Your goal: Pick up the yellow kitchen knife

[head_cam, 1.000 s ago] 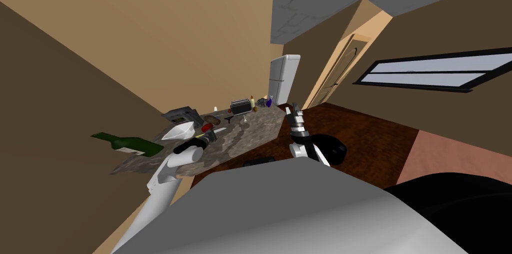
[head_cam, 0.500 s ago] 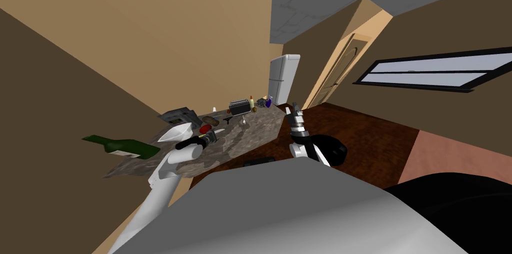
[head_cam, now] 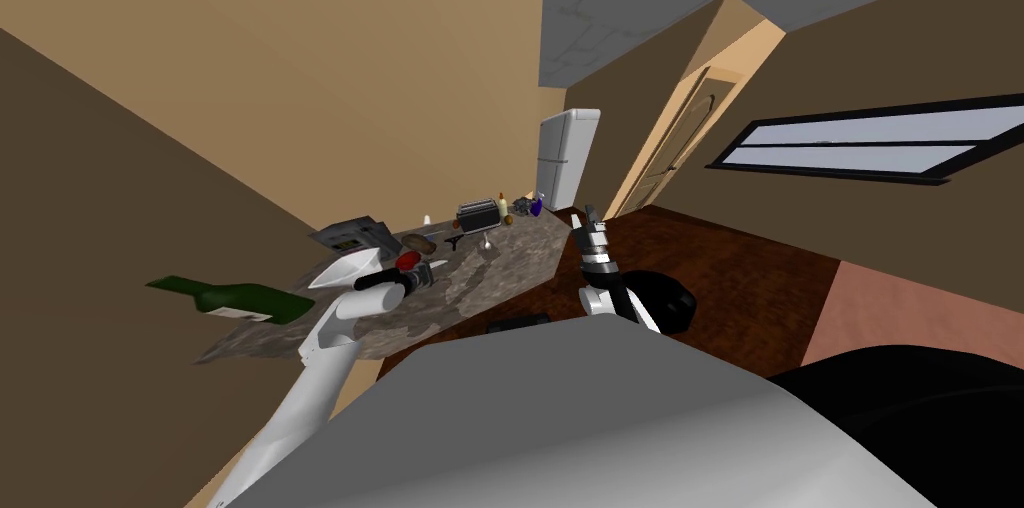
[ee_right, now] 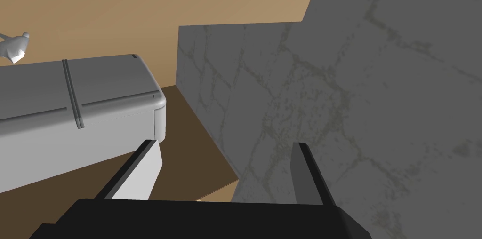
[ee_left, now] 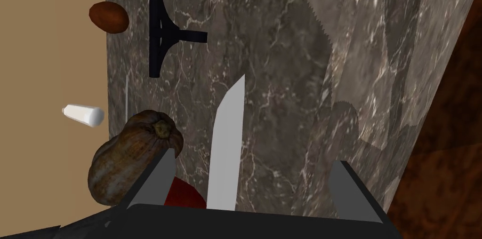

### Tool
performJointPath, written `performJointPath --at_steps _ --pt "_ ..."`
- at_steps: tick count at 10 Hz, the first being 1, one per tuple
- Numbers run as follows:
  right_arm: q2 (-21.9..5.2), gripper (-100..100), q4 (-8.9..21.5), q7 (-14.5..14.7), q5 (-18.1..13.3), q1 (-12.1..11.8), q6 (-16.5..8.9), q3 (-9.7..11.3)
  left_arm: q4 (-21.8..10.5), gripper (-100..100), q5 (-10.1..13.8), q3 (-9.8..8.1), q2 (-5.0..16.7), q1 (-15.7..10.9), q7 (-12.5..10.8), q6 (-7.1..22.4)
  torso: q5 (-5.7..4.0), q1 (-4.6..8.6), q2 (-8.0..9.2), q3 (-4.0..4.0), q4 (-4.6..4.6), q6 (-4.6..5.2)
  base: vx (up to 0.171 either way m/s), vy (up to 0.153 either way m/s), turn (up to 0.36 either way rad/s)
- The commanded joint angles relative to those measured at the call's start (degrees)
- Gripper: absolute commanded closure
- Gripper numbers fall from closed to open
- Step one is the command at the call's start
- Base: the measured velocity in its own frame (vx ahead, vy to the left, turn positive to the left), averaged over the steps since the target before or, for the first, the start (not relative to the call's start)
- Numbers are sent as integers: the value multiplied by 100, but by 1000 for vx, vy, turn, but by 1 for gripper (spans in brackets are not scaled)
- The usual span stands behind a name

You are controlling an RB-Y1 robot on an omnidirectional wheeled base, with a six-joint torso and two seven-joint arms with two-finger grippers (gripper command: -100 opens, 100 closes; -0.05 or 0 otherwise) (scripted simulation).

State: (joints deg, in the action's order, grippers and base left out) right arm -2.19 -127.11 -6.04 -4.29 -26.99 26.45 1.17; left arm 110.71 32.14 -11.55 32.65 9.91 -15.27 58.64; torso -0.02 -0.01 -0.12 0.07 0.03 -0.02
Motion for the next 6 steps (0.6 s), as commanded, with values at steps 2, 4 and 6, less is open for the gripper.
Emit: performJointPath --at_steps 2,4,6 --pt "0 0 0 0 0 0 0 0 -105 -100 115 19 112 -183 -23 402 0 -1 5 -3 -1 -1 26 -5 0" --pt "0 0 0 0 0 0 0 0 -186 -100 204 40 201 -338 -44 716 1 -3 1 0 0 0 41 -4 -3" --pt "0 0 0 0 0 0 0 0 -186 -100 204 40 201 -338 -44 955 1 -4 -2 1 1 0 29 2 -1"
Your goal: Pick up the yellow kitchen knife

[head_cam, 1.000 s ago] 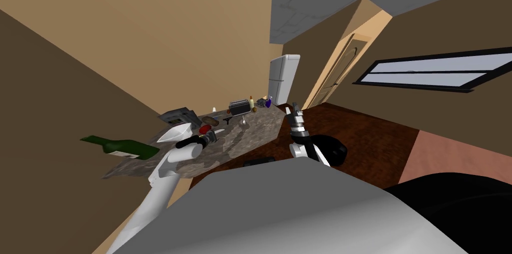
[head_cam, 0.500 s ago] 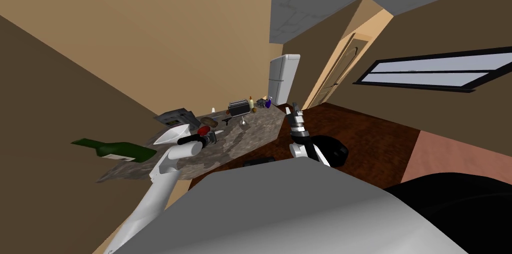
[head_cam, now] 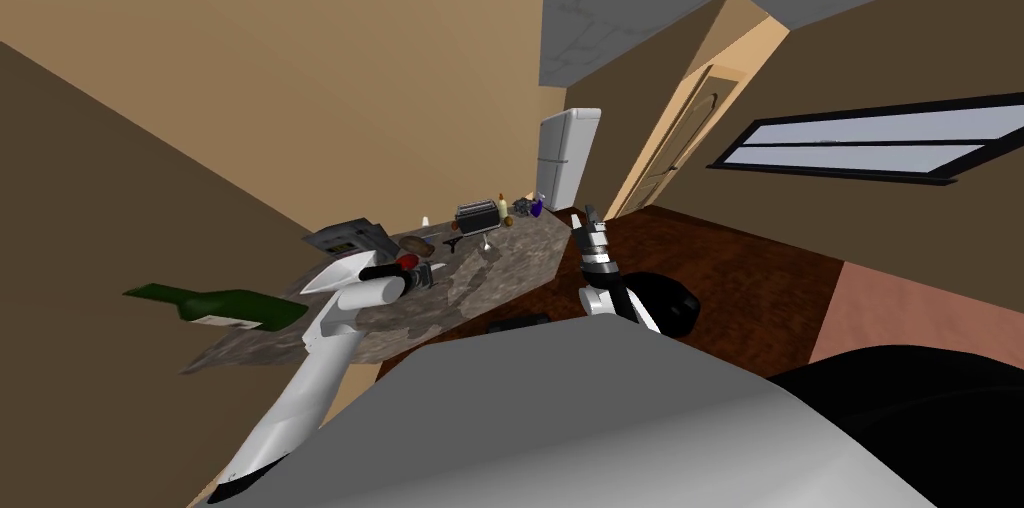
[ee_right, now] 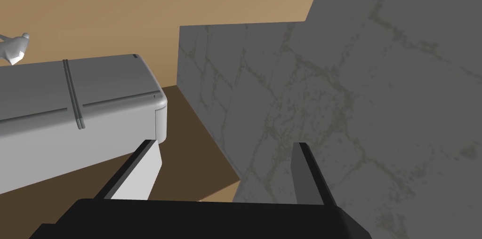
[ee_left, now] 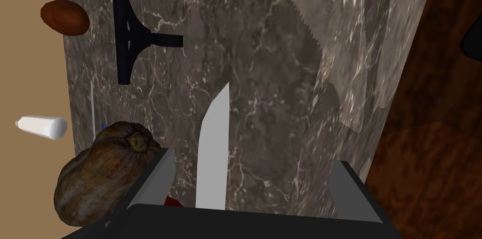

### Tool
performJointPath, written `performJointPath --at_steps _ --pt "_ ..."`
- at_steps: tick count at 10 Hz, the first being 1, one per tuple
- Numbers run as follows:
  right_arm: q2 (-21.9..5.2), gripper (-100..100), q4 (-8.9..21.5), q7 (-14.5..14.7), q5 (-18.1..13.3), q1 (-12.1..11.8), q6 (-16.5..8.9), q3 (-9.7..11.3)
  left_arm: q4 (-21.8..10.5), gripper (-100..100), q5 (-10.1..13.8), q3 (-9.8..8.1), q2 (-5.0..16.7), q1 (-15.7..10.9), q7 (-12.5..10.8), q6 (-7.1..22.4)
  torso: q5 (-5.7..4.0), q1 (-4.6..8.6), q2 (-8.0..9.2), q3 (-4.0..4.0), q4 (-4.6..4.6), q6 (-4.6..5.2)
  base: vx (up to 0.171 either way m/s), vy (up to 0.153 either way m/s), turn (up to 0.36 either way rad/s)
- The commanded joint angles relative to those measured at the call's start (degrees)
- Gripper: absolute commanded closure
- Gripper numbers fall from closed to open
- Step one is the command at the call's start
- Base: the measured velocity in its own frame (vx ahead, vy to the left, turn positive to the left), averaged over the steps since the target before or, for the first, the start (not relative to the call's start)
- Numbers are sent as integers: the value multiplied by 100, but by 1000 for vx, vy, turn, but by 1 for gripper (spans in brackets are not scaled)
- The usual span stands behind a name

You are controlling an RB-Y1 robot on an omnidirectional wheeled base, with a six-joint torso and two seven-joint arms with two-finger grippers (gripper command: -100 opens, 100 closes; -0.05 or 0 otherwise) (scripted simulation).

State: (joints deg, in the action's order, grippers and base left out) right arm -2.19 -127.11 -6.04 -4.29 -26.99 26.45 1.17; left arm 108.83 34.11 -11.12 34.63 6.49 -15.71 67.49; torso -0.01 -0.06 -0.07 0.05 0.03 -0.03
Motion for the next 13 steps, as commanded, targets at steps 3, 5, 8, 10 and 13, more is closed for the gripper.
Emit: performJointPath --at_steps 3,5,8,10,13 --pt "0 0 0 0 0 0 0 0 -153 -100 167 45 166 -301 -36 596 1 -3 -4 2 1 0 40 13 2" --pt "0 0 0 0 0 0 0 0 -153 -100 167 45 166 -301 -36 802 2 -8 -9 5 2 0 34 16 -2" --pt "0 0 0 0 0 0 0 0 -293 -100 300 99 304 -589 -66 1335 2 -7 -5 3 1 0 42 22 6" --pt "0 0 0 0 0 0 0 0 -357 -100 356 127 362 -725 -79 1646 3 -12 -5 3 1 0 43 42 5" --pt "-1 0 0 0 0 0 0 -1 -417 -100 405 156 415 -854 -90 2034 4 -18 -8 5 1 0 42 43 5"
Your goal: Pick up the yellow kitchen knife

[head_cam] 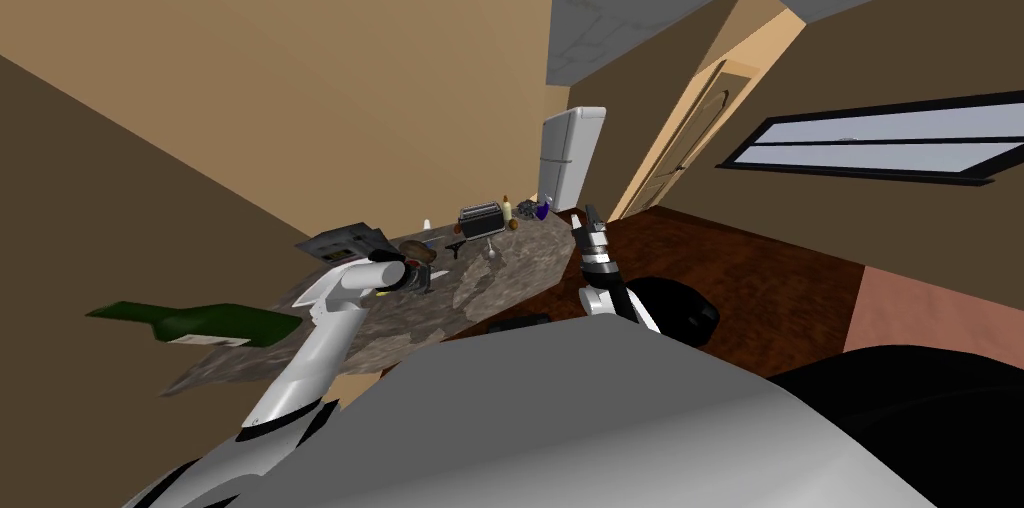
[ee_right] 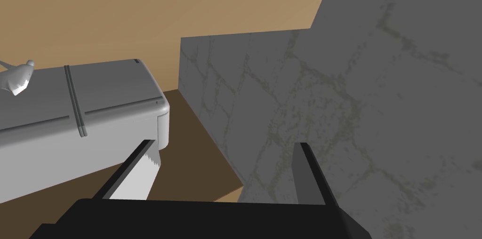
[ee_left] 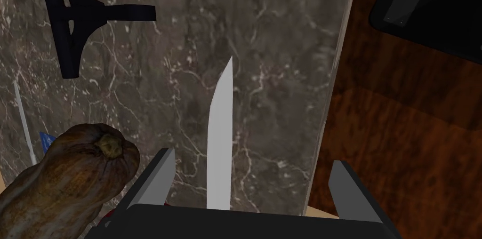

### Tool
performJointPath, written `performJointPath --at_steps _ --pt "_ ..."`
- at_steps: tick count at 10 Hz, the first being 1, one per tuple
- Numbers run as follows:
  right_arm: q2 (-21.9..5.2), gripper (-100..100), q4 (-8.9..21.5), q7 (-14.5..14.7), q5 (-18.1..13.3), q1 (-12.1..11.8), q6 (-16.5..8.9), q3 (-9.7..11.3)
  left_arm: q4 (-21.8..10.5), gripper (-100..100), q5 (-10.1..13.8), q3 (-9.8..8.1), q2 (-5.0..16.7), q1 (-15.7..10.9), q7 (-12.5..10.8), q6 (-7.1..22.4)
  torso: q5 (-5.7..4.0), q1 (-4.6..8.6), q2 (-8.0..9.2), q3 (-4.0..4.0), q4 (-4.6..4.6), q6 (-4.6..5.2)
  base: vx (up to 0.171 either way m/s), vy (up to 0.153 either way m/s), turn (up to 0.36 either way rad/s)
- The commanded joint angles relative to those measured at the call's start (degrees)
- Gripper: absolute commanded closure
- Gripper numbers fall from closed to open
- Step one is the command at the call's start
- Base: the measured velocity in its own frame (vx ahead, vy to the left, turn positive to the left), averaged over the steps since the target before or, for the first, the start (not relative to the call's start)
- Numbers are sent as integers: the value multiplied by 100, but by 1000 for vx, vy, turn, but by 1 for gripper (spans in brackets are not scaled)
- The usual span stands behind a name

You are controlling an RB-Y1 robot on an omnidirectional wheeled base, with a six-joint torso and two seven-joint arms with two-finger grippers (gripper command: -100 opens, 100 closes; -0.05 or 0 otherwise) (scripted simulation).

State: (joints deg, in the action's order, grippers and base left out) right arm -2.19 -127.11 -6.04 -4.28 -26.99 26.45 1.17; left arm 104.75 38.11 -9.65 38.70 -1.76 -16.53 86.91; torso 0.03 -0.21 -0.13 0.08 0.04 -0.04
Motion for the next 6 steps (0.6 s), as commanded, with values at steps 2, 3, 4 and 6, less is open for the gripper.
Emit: performJointPath --at_steps 2,3,4,6 --pt "0 0 0 0 0 0 0 0 -65 -100 47 38 54 -150 -17 343 0 -3 -1 0 0 0 41 47 9" --pt "0 0 0 0 0 0 0 0 -116 -100 83 66 97 -262 -24 564 0 -1 1 0 0 0 43 55 14" --pt "0 0 0 0 0 0 0 0 -161 -100 113 92 136 -362 -31 711 0 -5 -1 0 0 0 64 72 20" --pt "0 0 0 0 0 0 0 0 -201 -100 135 115 172 -449 -36 935 2 -8 -2 2 1 0 34 66 10"
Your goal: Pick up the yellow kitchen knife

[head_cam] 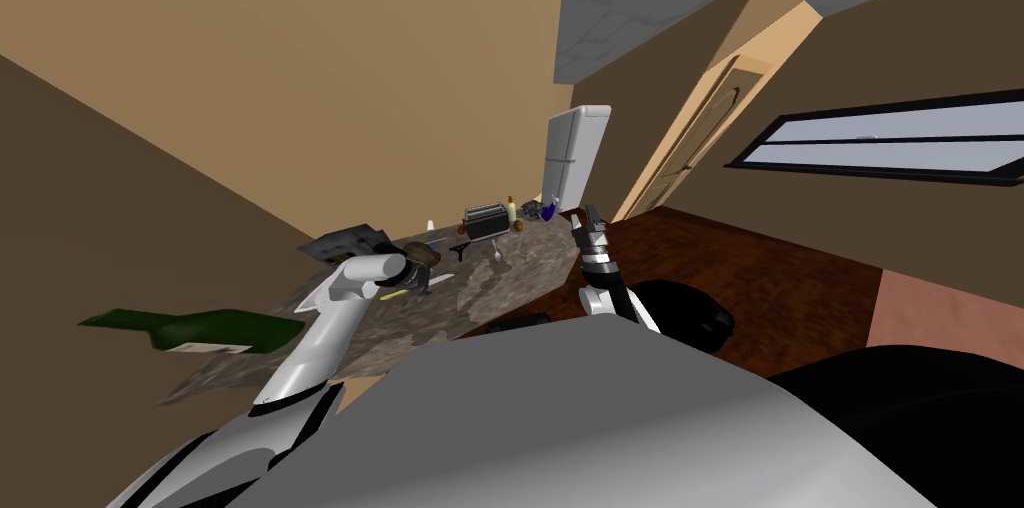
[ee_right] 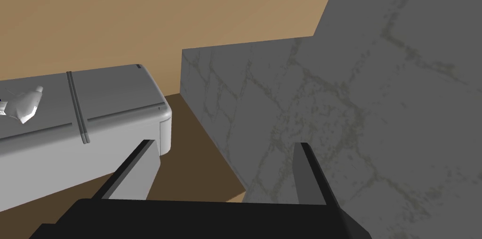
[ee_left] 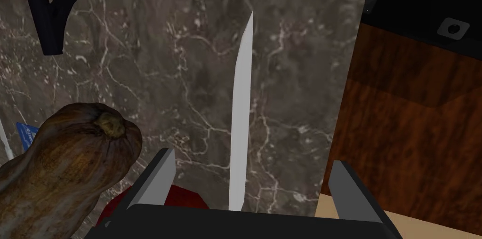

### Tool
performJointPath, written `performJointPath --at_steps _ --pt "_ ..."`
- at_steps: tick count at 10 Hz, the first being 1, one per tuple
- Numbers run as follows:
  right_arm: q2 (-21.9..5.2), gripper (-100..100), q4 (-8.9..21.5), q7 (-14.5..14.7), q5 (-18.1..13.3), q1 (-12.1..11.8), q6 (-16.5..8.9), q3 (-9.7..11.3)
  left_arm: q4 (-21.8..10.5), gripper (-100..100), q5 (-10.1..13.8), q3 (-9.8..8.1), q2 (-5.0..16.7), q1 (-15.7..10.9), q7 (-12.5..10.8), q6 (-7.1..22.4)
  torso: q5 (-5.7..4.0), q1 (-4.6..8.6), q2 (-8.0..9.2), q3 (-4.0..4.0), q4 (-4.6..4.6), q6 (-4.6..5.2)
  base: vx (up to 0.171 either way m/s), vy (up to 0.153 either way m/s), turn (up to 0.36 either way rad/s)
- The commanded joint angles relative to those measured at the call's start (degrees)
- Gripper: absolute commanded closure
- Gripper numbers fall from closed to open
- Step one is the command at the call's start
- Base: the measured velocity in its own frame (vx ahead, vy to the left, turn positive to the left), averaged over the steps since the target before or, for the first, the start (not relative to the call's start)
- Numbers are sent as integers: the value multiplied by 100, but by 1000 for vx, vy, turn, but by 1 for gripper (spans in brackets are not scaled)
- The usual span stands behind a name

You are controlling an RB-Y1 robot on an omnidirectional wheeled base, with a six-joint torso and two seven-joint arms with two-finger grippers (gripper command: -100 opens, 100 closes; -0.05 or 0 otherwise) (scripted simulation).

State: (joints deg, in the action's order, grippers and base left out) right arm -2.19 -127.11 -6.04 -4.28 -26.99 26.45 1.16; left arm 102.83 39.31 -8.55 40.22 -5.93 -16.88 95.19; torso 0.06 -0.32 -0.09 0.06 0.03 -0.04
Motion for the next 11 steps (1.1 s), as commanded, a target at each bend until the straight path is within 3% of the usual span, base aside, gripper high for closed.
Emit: performJointPath --at_steps 1,3,4,5,6,8,9,10,11 --pt "0 0 0 0 0 0 0 0 -43 -100 32 25 53 -103 -5 245 0 0 0 0 0 0 30 89 24" --pt "0 0 0 0 0 0 0 0 -106 -100 43 47 126 -203 -12 453 2 -9 -1 1 0 0 51 111 32" --pt "-1 0 0 0 0 0 0 -1 -97 -100 39 43 100 -177 -5 370 4 -20 -8 4 1 -1 32 62 2" --pt "0 0 0 0 0 0 0 0 -102 0 39 44 105 -183 -6 392 2 0 -1 1 1 0 5 11 -3" --pt "1 0 0 0 0 0 0 1 -250 -100 -42 89 51 -166 50 230 -3 18 8 -4 -1 1 1 2 -33" --pt "1 0 0 0 0 1 0 1 -435 -100 -143 145 -16 -144 120 30 -5 29 13 -8 -3 1 -3 -5 -30" --pt "1 0 0 0 0 1 0 1 -369 -100 -101 120 13 -157 92 121 -6 30 15 -8 -3 1 0 0 0" --pt "1 0 0 0 0 1 0 1 -380 100 -106 122 10 -155 100 98 -6 30 15 -9 -3 1 0 0 0" --pt "1 0 0 0 0 1 0 1 -378 100 -105 122 11 -155 100 100 -6 29 15 -9 -3 1 0 0 0"
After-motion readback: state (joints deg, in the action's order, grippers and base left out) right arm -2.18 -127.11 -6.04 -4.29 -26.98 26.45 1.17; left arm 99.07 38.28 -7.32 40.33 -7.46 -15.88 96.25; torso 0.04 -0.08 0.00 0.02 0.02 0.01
